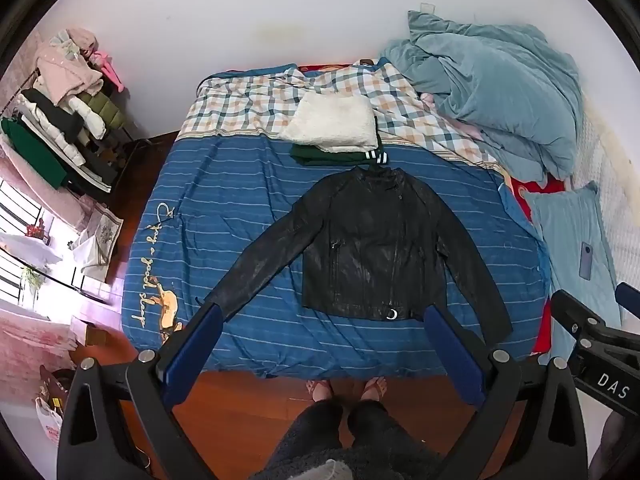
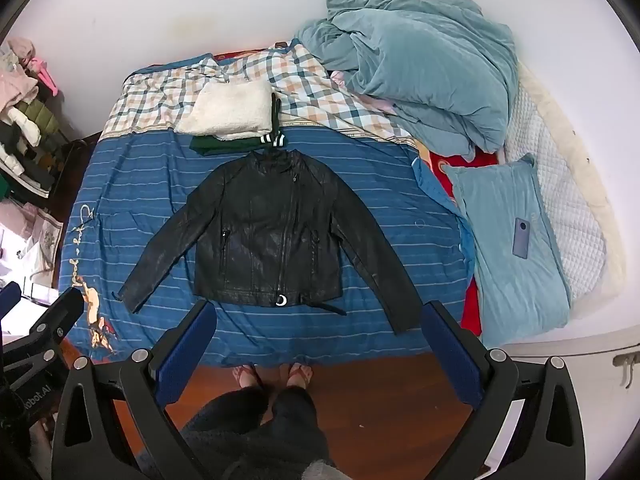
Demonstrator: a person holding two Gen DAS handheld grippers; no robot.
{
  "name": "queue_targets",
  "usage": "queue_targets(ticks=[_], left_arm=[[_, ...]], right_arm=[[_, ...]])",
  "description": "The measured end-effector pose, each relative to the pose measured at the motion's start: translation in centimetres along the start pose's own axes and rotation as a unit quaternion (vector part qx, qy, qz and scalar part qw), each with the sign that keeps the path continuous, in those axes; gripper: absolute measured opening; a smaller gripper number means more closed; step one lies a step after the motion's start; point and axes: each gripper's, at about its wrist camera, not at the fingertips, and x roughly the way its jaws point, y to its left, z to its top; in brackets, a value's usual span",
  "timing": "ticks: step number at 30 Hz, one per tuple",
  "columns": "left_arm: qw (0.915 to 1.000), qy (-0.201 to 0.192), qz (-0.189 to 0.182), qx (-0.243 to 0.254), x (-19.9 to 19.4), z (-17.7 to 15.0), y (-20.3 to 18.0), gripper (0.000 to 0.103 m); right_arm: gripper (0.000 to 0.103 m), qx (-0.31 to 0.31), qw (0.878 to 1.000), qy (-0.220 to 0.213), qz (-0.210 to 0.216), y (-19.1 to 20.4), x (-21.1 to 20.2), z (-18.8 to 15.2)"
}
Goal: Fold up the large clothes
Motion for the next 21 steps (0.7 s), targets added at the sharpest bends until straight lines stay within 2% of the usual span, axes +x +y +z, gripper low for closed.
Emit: queue_targets(ticks=[21], left_arm=[[1.0, -0.003, -0.001, 0.0, -0.21, -0.44, 0.47, 0.103]], right_arm=[[0.103, 0.002, 1.0, 0.0, 0.006, 0.12, -0.26, -0.27]])
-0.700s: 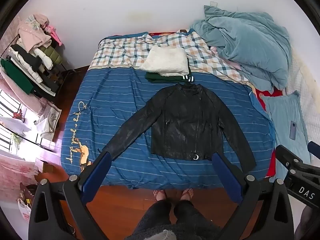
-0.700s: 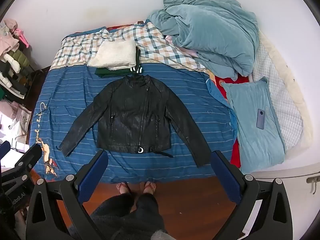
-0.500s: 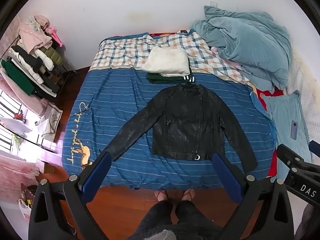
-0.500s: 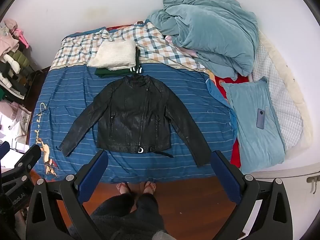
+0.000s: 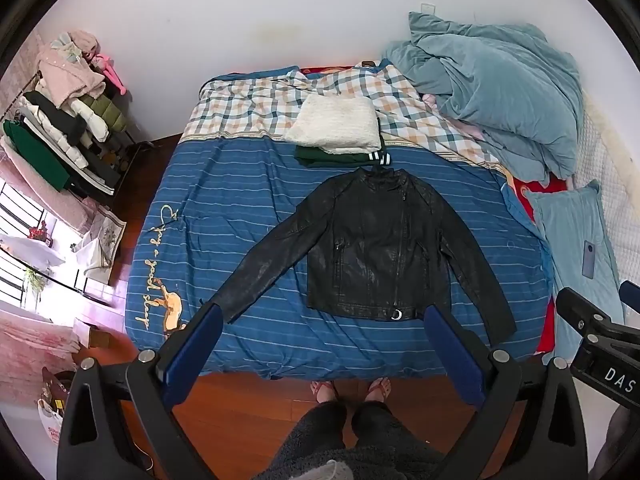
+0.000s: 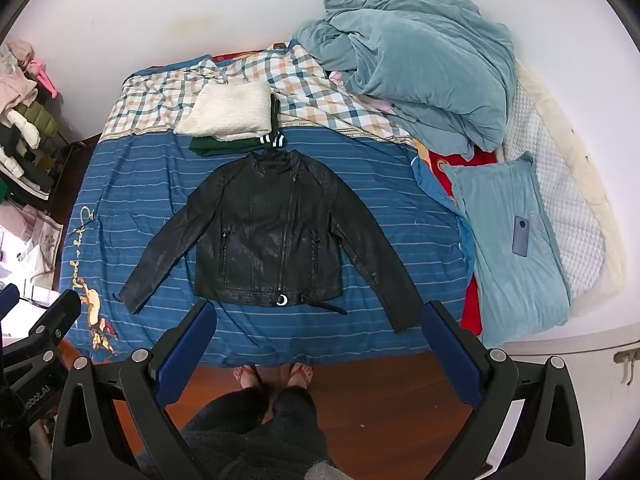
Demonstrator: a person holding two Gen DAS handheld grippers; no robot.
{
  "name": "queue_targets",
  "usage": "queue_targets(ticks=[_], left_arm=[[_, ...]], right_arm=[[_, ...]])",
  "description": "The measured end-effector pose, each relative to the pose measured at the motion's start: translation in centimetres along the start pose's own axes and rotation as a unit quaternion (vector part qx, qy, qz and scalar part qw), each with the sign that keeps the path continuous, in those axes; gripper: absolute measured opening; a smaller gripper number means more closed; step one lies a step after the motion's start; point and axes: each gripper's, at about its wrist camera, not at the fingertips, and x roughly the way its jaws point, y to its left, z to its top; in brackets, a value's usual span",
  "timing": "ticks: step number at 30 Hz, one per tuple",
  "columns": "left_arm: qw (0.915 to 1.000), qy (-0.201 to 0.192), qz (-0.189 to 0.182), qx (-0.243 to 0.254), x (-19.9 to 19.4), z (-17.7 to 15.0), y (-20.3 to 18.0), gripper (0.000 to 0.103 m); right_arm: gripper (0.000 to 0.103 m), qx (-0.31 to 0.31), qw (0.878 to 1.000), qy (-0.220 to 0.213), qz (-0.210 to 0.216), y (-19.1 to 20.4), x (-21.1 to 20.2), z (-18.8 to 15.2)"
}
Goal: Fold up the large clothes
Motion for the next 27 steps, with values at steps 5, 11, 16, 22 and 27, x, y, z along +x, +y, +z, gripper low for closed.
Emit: queue_targets(ticks=[5, 11, 16, 22, 27], left_arm=[[1.0, -0.001, 0.0, 0.001, -0.04, 0.05, 0.0, 0.103], [1.0, -0.002, 0.0, 0.001, -0.1, 0.06, 0.04, 0.103], [1.0, -0.001, -0.001, 0.0, -0.11, 0.17, 0.29, 0.103], [1.0, -0.003, 0.0, 0.001, -0.1, 0.12, 0.29, 0.103], [1.0, -0.003, -0.001, 0.0, -0.15, 0.3, 0.37, 0.103]], right_arm=[[0.103, 0.001, 1.0, 0.0, 0.001, 0.18, 0.11, -0.14], [0.103, 0.001, 1.0, -0.001, 0.001, 0.69, -0.58, -0.26], [0.103, 0.001, 1.0, 0.0, 0.001, 0.63, -0.48, -0.17], [0.103, 0.0, 1.0, 0.0, 0.002, 0.56, -0.55, -0.52], [0.103, 0.0, 1.0, 0.0, 0.004, 0.85, -0.69, -0.53]])
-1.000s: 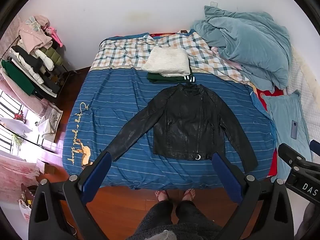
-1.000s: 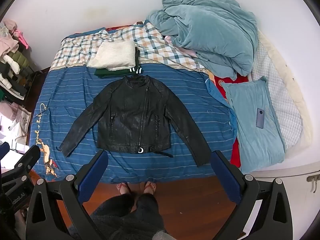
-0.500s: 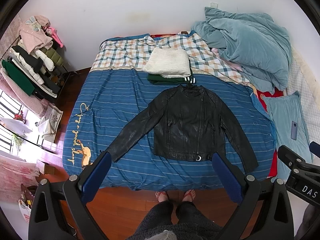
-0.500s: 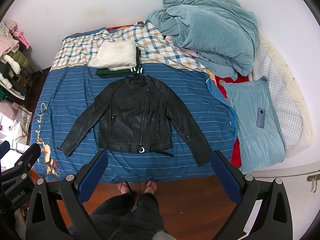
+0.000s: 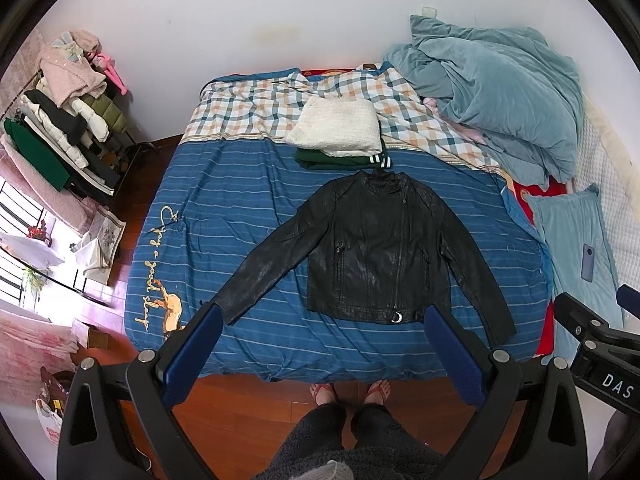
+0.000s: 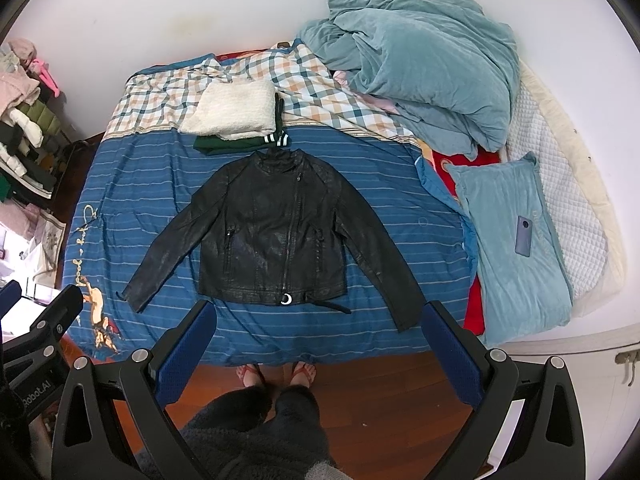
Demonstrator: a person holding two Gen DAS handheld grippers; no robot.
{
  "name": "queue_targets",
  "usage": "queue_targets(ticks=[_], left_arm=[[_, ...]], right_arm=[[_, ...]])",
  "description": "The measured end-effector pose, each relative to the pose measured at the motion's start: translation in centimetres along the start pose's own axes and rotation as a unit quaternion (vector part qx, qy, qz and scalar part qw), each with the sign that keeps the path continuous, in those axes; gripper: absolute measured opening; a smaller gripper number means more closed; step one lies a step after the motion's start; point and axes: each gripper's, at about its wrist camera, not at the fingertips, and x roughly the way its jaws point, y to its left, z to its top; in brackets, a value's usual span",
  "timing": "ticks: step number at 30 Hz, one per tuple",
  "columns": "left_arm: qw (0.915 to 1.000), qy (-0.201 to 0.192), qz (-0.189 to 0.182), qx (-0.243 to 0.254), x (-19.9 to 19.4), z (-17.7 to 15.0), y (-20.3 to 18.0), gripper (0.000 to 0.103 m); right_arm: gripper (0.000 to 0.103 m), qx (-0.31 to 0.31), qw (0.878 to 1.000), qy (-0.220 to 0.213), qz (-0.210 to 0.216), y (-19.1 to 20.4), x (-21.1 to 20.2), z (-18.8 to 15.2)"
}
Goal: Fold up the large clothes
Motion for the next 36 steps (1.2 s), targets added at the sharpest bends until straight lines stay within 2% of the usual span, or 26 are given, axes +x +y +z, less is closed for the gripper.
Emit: queue_targets(ticks=[36], left_arm=[[1.0, -0.004, -0.004, -0.001, -0.3, 1.4, -0.1, 0.103]], right_arm=[[0.103, -0.001, 1.0, -0.001, 0.003, 0.8, 0.0, 0.4]])
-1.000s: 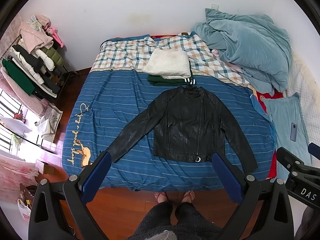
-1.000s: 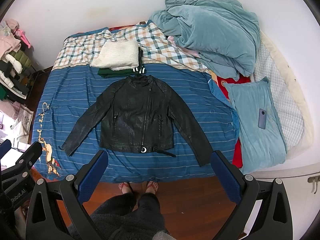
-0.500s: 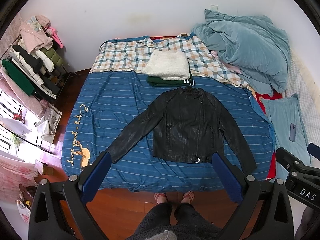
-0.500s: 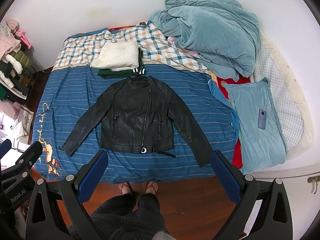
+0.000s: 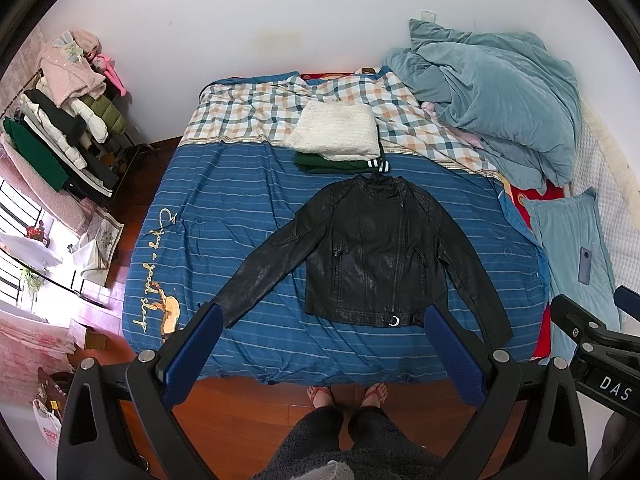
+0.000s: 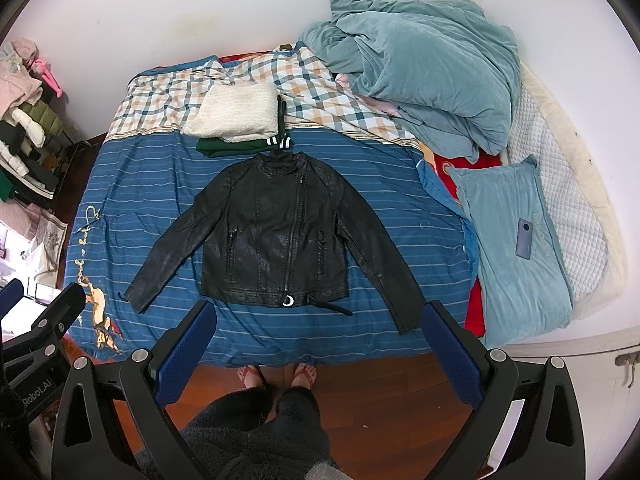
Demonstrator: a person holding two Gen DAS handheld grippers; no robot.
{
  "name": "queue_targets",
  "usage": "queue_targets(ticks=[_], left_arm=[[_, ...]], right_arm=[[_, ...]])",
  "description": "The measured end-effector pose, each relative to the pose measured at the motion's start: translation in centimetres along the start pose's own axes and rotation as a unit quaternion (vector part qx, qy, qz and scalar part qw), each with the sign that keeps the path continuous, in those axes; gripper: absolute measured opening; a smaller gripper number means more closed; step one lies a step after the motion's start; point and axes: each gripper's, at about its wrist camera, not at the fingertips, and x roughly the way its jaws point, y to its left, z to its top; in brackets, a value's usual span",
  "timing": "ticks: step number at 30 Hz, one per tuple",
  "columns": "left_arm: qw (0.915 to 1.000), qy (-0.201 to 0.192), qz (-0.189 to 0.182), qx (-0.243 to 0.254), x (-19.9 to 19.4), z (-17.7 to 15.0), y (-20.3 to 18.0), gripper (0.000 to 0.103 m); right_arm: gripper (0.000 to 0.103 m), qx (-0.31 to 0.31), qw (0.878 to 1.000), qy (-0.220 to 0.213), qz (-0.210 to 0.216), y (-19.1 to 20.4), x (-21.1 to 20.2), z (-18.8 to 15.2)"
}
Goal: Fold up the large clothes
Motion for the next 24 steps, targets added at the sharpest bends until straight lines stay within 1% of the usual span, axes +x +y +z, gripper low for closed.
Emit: queue_targets(ticks=[15, 17, 19, 21, 23, 24], left_arm=[[1.0, -0.002, 0.0, 0.001, 0.0, 0.3, -0.3, 0.103], [1.0, -0.002, 0.001, 0.0, 0.2, 0.6, -0.3, 0.103], [0.9999, -0.016, 0.004, -0.003, 0.8, 1.3, -0.3, 0.103], [0.9988, -0.041, 0.022, -0.01, 2.3, 2.3, -0.1, 0.103], [0.997, -0.064, 0.044, -0.007, 4.2, 3.2, 0.0, 0.103], [0.996, -0.072, 0.054, -0.004, 5.3, 3.6, -0.1, 0.103]], right_arm=[[0.103, 0.001, 1.0, 0.001, 0.001, 0.2, 0.0, 0.2], [0.103, 0.005, 1.0, 0.005, 0.007, 0.2, 0.1, 0.2], [0.103, 0.015, 1.0, 0.006, 0.025, 0.4, 0.4, 0.7], [0.103, 0.039, 0.997, -0.008, 0.065, -0.3, 1.2, 0.9], [0.103, 0.076, 0.994, -0.003, 0.081, -1.4, 3.1, 1.1], [0.103, 0.092, 0.992, 0.0, 0.082, -1.9, 4.3, 1.0]])
